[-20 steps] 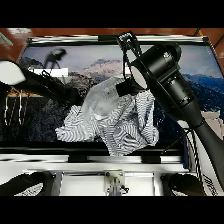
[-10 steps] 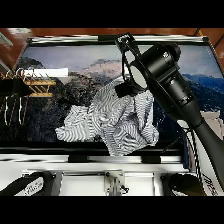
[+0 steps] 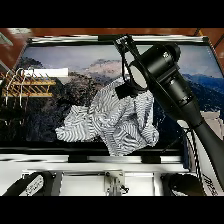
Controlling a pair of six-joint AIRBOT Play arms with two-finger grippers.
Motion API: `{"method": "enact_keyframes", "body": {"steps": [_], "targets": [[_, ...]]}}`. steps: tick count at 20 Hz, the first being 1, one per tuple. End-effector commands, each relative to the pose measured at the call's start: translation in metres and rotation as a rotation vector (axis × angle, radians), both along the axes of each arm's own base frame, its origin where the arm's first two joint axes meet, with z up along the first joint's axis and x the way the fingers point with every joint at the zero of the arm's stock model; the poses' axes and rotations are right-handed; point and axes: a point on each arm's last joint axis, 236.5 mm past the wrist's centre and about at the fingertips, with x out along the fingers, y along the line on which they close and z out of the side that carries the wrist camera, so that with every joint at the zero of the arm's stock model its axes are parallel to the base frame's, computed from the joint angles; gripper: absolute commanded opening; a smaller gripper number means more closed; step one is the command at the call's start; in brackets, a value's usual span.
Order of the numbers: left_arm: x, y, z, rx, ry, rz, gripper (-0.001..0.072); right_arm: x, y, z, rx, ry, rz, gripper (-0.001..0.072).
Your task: Fold the shirts.
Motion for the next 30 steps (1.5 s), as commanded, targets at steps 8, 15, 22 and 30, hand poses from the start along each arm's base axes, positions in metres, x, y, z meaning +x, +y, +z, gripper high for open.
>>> {"method": "enact_keyframes", "body": {"steps": [8, 15, 22, 30], "targets": [[0.011, 0.061, -0.06, 0.043, 0.032, 0.056, 0.0513, -0.001, -0.001, -0.001, -0.009, 0.004, 0.009, 0.0081], [0.007, 0.071, -0.117, -0.014, 0.137, 0.093, 0.0449, -0.001, -0.001, -0.001, 0.0, 0.005, -0.009, 0.0082], [0.018, 0.086, -0.131, -0.007, 0.094, 0.114, 0.0449, -0.004, -0.003, -0.002, -0.004, 0.018, -0.024, 0.0082], [0.026, 0.084, -0.146, -0.036, 0.082, 0.136, 0.005, -0.005, -0.004, -0.003, -0.003, 0.025, -0.037, 0.0082]]}}
